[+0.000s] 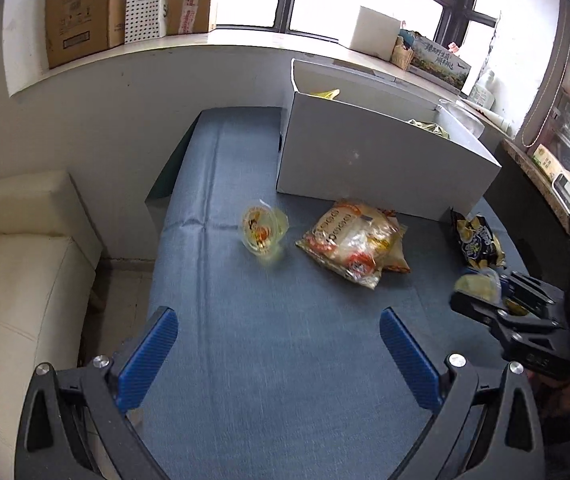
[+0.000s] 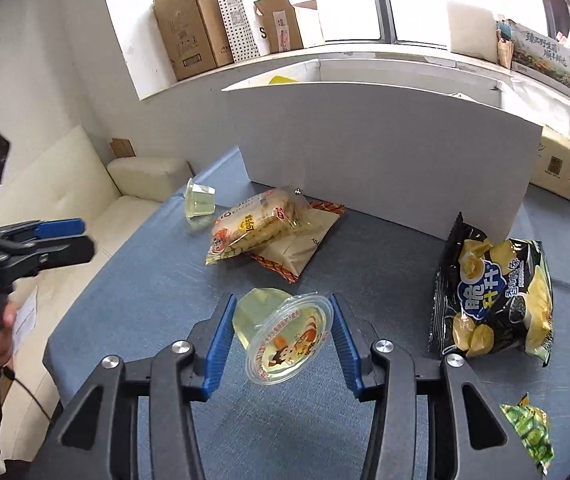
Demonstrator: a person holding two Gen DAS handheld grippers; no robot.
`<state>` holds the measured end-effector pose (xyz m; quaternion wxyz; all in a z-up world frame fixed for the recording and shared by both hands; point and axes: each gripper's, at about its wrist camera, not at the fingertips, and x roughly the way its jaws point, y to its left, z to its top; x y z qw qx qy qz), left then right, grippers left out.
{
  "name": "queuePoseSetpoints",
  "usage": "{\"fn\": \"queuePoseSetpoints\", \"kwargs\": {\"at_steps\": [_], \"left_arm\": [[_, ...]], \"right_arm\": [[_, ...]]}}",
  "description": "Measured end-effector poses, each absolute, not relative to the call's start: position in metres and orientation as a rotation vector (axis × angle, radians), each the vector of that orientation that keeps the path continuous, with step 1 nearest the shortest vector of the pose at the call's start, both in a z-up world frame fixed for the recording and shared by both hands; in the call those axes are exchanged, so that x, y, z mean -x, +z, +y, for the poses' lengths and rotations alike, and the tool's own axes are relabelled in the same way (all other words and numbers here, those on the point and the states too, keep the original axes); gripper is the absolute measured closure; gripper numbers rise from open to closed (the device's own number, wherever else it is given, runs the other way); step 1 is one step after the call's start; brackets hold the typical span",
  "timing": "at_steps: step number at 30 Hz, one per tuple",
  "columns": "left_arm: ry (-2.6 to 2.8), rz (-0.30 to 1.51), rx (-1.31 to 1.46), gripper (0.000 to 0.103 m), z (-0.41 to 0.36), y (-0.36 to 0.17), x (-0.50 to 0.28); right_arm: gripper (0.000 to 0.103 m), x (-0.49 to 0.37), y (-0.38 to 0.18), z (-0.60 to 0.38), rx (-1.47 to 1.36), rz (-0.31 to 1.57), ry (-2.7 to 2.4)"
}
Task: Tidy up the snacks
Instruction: 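Grasp a second jelly cup with the left tool while the right tool holds its cup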
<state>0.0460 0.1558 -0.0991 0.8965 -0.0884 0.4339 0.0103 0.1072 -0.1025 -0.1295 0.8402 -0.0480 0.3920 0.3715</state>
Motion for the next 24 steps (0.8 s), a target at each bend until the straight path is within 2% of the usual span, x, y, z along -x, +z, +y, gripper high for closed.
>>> {"fn": "queuePoseSetpoints", "kwargs": {"at_steps": [8,15,18,19,20,24], "left_arm": [[0.049,0.995,0.132,0.0,0.162,-0.126,-0.127],[0.095,1.013,0.091,0.004,0.154,-0.149,-0.154],[0.102,1.005,0.066,0.025,0.154,-0.152,-0.158],[0.096,1.013,0.066,0.047,0.154,-0.154,-0.159],[0.096,1.025,0.068,0.052,0.155,-0.156,-0.16],[0.095,0.992,0.056,0.052,0.154,-0.151,-0.151]], "right_arm": [[0.052,-0.097,-0.122,-0.123,0.035,0.822,0.775],[0.052,-0.094,-0.126,-0.123,0.025,0.829,0.778],[0.052,-0.093,-0.128,-0.121,0.028,0.832,0.779],[0.052,-0.093,-0.129,-0.121,0.026,0.834,0.78],[0.052,-0.092,-0.13,-0.121,0.025,0.835,0.78],[0.052,-0.092,-0.131,-0.12,0.023,0.835,0.782]]}}
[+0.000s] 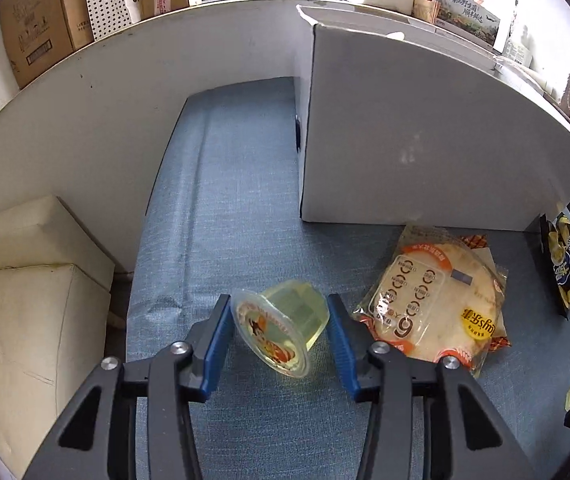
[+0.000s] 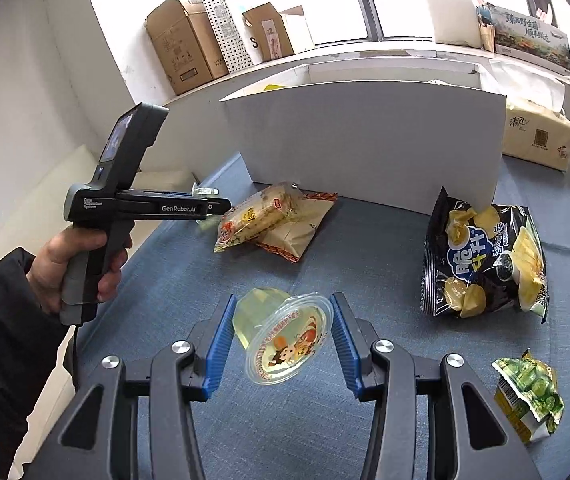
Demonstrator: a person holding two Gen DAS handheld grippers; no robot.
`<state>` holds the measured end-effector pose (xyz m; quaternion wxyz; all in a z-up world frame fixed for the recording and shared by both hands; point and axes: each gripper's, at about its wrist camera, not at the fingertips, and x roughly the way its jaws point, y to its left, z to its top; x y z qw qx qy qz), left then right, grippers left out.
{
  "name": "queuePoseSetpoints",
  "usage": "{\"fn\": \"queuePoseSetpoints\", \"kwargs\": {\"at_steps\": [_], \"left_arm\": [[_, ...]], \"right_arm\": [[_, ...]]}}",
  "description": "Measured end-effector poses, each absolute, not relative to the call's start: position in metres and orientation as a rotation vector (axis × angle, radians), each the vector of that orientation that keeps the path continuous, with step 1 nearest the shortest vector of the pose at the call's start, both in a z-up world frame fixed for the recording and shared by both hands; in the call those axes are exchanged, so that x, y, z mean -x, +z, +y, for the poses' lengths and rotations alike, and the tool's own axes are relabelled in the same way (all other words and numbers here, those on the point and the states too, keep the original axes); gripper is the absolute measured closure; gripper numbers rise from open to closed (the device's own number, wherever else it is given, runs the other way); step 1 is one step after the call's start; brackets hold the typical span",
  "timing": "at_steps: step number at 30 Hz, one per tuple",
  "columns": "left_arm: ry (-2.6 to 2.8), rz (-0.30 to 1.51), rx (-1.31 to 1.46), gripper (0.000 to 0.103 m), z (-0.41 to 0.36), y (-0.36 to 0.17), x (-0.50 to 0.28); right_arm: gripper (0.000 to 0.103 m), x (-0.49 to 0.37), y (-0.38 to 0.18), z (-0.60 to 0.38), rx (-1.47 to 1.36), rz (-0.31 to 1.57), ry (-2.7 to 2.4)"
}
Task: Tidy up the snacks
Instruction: 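Grasp a second jelly cup with the left tool while the right tool holds its cup, then drop the jelly cup into the box with left tool while right drops its jelly cup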
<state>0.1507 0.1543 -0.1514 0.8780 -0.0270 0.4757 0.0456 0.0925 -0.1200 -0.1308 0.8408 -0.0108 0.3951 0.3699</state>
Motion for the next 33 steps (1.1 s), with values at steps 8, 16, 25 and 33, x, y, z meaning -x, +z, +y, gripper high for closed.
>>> {"fn": "queuePoseSetpoints", "kwargs": {"at_steps": [8,16,25,33], "left_arm": [[-0.021,0.83,0.114,0.052,0.141,-0.09,-0.099],[-0.16,0.71,0.106,0.052,0.103,-0.016,-0.085],[-0.139,0.676,0.039,0.052,0.076,0.029,-0.168],[-0.143,0.764,0.035,0.051,0.059,0.01,-0.249]], "right_arm": [[0.052,-0.092,-0.126,-0.126,-0.002,0.825,0.781],[0.052,-0.103,-0.098,-0.139,-0.044,0.771,0.765],[0.052,-0.173,-0.021,-0.165,-0.111,0.651,0.695],[0.052,-0.262,-0.006,-0.159,-0.11,0.677,0.631]]}}
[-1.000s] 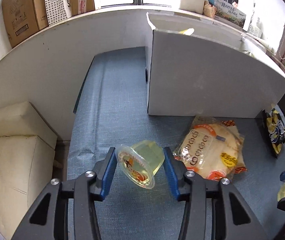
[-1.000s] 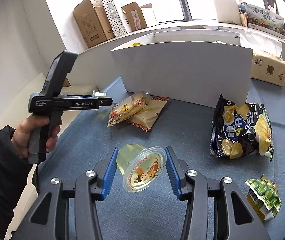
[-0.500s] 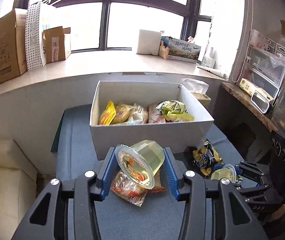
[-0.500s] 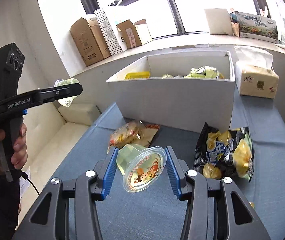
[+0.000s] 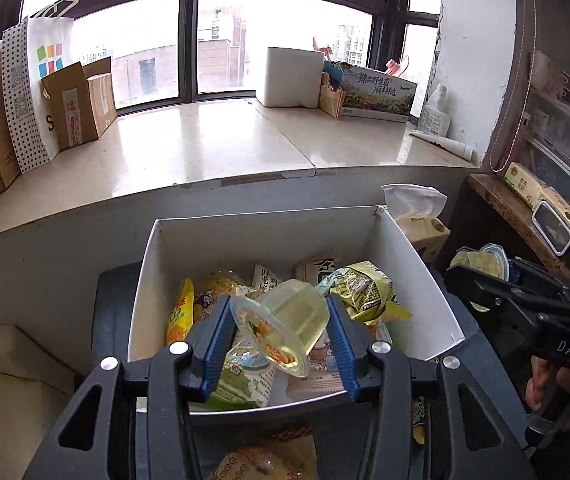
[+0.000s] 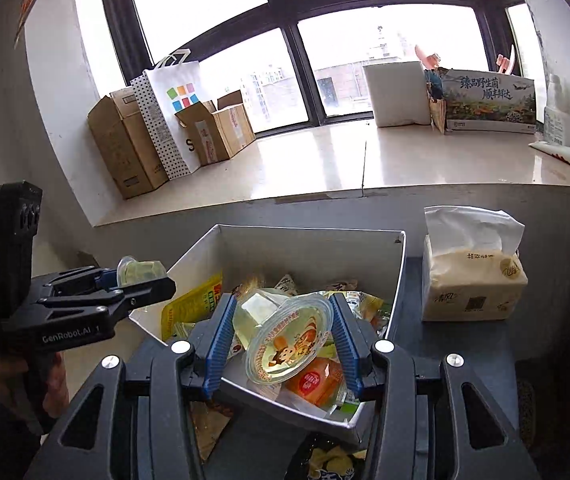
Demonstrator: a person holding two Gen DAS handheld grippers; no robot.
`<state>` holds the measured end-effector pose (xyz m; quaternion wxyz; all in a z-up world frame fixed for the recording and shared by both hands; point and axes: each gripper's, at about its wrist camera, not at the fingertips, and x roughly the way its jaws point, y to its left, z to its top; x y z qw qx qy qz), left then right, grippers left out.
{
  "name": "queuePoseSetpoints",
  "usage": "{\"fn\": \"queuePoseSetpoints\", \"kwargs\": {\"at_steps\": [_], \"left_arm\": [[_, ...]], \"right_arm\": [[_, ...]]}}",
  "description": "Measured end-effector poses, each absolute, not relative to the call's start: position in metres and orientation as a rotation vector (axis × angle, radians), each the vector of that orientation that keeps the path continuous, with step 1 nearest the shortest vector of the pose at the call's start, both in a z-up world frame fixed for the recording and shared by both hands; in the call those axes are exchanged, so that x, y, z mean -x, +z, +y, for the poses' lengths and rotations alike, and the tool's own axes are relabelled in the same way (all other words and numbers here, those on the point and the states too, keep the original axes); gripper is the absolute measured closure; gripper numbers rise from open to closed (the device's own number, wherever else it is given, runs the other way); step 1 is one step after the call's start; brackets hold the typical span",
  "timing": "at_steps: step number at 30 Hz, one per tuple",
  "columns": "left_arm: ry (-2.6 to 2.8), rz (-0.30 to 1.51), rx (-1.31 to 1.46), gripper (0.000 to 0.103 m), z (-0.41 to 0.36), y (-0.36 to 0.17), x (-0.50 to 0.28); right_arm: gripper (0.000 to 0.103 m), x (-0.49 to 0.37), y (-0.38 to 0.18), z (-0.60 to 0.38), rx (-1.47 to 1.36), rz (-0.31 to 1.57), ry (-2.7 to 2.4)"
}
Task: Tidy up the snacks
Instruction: 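Drop the jelly cup into the box with left tool while right drops its jelly cup, then grasp the green pea snack bag with the right tool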
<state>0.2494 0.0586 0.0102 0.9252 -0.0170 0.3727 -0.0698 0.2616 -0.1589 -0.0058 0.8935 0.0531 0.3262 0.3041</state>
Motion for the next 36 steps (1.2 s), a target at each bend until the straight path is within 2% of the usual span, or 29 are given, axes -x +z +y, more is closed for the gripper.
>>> {"fn": "queuePoseSetpoints", "kwargs": {"at_steps": [1,2,3,4,5,10,18,25,31,36], "left_arm": [[-0.135,0.773,0.028,0.05,0.057,0.008,-0.254],[-0.122,0.796,0.018,0.037,0.054,0.005,-0.261],[-0.101,0.834,0.011,0.028,0.053,0.0,-0.268],[-0.075,0.859,0.008,0.014,0.053,-0.004,-0.273],[-0.061,0.862,0.005,0.011,0.053,-0.005,-0.273],[-0.053,0.84,0.001,0.007,0.06,-0.005,-0.263],[-0.058,0.783,0.009,0.007,0.064,0.01,-0.227],[-0.112,0.737,0.004,0.006,0.062,0.017,-0.158],[-0.12,0.73,0.012,0.002,0.07,0.004,-0.093],[-0.11,0.773,0.086,0.002,0.079,-0.024,-0.052]], "right_arm": [[0.052,-0.27,-0.007,-0.158,-0.127,0.682,0.643],[0.05,-0.276,-0.008,-0.16,-0.139,0.681,0.649],[0.031,-0.282,-0.01,-0.159,-0.148,0.685,0.648],[0.016,-0.289,-0.014,-0.159,-0.155,0.716,0.633],[0.001,-0.295,-0.017,-0.16,-0.179,0.741,0.612],[0.0,-0.29,-0.02,-0.181,-0.28,0.705,0.595],[0.0,-0.252,-0.002,-0.186,-0.209,0.644,0.601],[0.0,-0.188,0.011,-0.19,-0.125,0.614,0.687],[0.0,-0.138,-0.017,-0.219,-0.04,0.637,0.643],[0.0,-0.114,-0.06,-0.255,-0.07,0.734,0.576]]}}
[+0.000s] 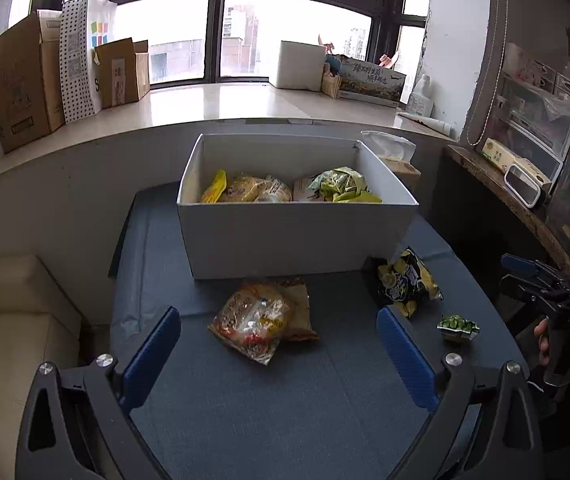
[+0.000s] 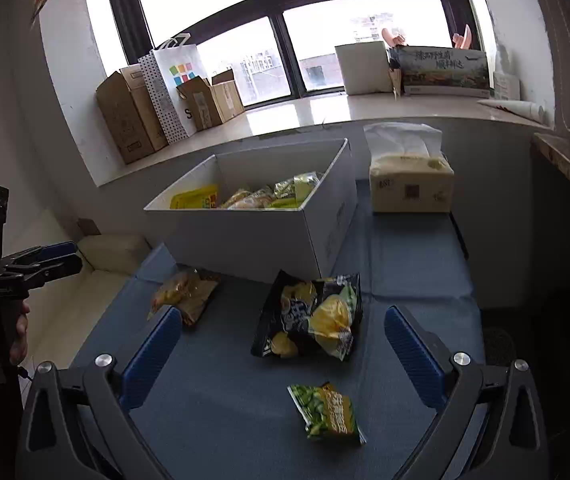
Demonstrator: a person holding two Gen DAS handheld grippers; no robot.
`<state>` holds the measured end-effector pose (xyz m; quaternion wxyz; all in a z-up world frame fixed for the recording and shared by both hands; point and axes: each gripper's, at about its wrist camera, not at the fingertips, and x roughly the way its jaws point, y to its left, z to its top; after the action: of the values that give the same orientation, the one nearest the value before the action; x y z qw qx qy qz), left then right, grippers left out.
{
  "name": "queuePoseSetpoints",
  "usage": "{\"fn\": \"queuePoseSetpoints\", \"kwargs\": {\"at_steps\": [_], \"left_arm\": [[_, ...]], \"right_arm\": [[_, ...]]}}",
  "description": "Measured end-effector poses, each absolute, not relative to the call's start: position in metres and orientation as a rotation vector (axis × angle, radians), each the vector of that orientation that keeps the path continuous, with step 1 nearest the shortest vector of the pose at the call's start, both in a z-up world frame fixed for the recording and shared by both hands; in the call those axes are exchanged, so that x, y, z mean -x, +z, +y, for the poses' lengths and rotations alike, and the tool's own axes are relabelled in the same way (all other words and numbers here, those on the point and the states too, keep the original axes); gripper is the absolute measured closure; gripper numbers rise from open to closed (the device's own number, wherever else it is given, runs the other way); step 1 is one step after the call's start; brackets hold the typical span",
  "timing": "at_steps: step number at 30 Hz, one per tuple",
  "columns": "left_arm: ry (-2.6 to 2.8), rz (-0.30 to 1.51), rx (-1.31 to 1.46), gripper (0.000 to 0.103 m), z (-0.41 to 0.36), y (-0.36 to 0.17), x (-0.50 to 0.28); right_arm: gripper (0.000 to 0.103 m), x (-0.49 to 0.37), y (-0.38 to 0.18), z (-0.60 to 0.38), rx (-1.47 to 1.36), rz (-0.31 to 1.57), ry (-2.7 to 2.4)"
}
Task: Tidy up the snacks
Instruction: 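Grasp the green pea snack bag with the right tool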
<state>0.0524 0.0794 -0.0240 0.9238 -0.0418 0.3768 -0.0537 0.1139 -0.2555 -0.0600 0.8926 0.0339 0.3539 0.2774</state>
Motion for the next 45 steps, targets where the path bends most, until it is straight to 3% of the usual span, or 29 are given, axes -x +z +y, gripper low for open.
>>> {"fn": "queuePoseSetpoints", "kwargs": {"at_steps": [10,27,39,40,41,42,45], "left_arm": [[-0.071,0.846,0.13,0.002,0.075,-0.065,-0.016],[0.021,0.79,-0.028,0.001,0.059,-0.055,-0.001],[0.048,0.845,0.042,0.001,0.076,-0.073,-0.005],[0.047,0.847,0.041,0.001,0.076,-0.074,-0.006],[0.041,0.851,0.041,0.001,0.075,-0.076,-0.007],[0.033,0.856,0.043,0.001,0.076,-0.078,-0.008],[0.0,0.862,0.064,0.001,0.077,-0.082,-0.012]], "right_arm": [[0.0,-0.09,-0.14,-0.274,-0.099,0.934,0.497],[0.0,-0.098,-0.145,-0.253,0.004,0.931,0.443],[0.001,-0.114,-0.159,-0.234,0.107,0.985,0.393],[0.005,-0.113,-0.159,-0.232,0.126,0.978,0.379],[0.024,-0.112,-0.158,-0.231,0.149,0.96,0.351],[0.051,-0.111,-0.156,-0.23,0.175,0.945,0.325],[0.058,-0.112,-0.153,-0.236,0.127,0.953,0.349]]}}
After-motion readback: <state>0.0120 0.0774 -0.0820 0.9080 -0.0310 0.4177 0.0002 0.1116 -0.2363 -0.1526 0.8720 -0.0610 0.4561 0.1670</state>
